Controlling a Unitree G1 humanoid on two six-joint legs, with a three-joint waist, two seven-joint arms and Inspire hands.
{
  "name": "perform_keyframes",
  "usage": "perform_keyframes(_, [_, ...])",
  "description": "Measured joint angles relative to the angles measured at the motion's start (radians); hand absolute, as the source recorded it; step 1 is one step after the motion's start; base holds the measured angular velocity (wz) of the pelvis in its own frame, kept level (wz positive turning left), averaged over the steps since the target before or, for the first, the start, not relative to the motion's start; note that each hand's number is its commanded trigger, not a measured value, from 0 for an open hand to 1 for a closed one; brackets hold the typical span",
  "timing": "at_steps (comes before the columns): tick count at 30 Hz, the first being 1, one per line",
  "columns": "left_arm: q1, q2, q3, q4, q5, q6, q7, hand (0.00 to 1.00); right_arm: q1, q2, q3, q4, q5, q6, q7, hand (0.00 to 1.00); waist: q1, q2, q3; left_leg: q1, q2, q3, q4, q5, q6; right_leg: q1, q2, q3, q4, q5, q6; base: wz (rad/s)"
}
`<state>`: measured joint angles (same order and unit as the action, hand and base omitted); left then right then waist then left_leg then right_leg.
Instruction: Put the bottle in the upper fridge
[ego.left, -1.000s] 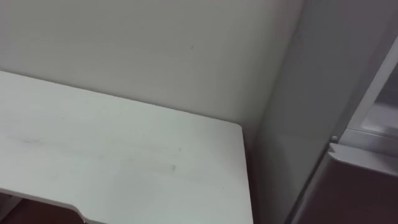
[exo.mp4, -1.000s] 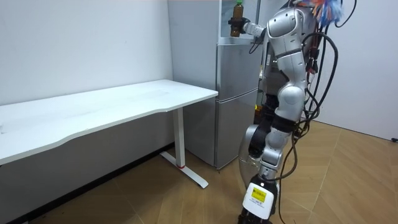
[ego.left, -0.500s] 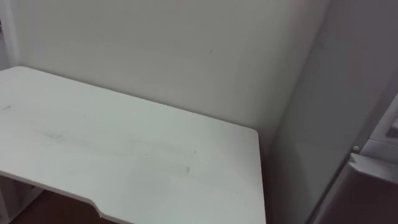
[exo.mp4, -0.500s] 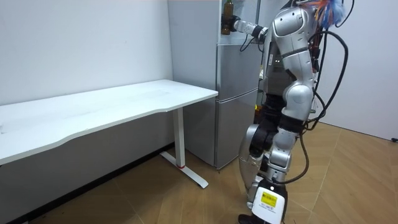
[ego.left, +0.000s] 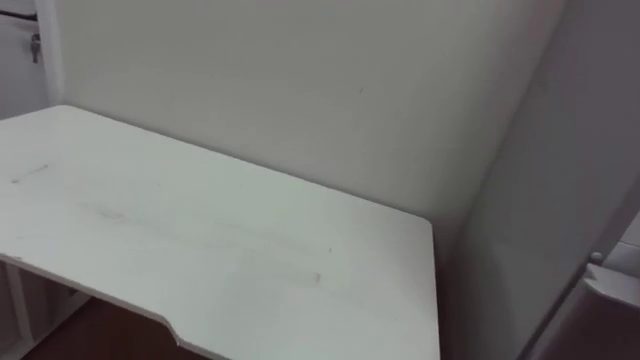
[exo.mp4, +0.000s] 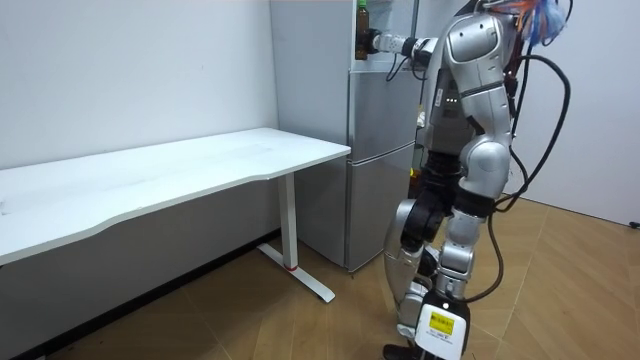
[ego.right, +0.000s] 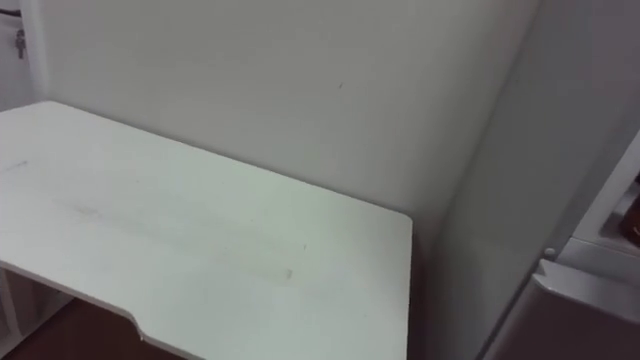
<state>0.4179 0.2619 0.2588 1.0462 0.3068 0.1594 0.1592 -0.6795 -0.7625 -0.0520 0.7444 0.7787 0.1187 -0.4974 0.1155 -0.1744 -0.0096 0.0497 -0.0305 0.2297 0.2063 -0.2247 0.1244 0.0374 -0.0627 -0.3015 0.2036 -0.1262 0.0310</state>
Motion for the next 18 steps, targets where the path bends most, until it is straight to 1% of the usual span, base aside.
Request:
perform_keyframes(2, [0.0, 0.0, -0.007, 0.0, 0.0, 0.002, -0.004, 0.0, -0.004, 0.0, 0.001, 0.027, 0.002, -0.01, 0.031, 0.0, -0.001, -0.001, 0.0006, 0.0, 0.001, 0.0, 0.001, 0.0, 0.0, -0.001, 0.0, 0.0, 0.001, 0.003, -0.002, 0.0])
perform_keyframes(7, [-0.001, 0.006, -0.007, -0.001, 0.001, 0.003, -0.003, 0.0, -0.004, 0.0, 0.043, 0.089, 0.002, -0.012, 0.076, 0.0, 0.002, 0.0, 0.0012, -0.004, 0.001, 0.001, 0.003, 0.0, 0.0, -0.003, 0.0, 0.005, 0.002, 0.004, -0.003, 0.0])
perform_keyframes(12, [-0.001, 0.007, -0.005, -0.001, 0.002, 0.002, -0.004, 0.0, -0.004, 0.0, 0.031, 0.093, 0.001, -0.013, 0.108, 0.0, -0.002, 0.001, 0.0015, -0.008, 0.001, 0.001, 0.005, 0.0, 0.0, -0.004, 0.001, 0.001, 0.001, 0.004, -0.003, 0.0])
perform_keyframes(18, [-0.001, 0.008, -0.005, -0.003, 0.001, -0.009, -0.004, 0.0, -0.004, -0.001, 0.03, 0.095, 0.0, -0.017, 0.144, 0.0, -0.006, 0.002, 0.0008, -0.011, 0.002, 0.001, 0.01, 0.0, 0.0, -0.003, 0.001, -0.001, 0.0, 0.004, -0.004, 0.0])
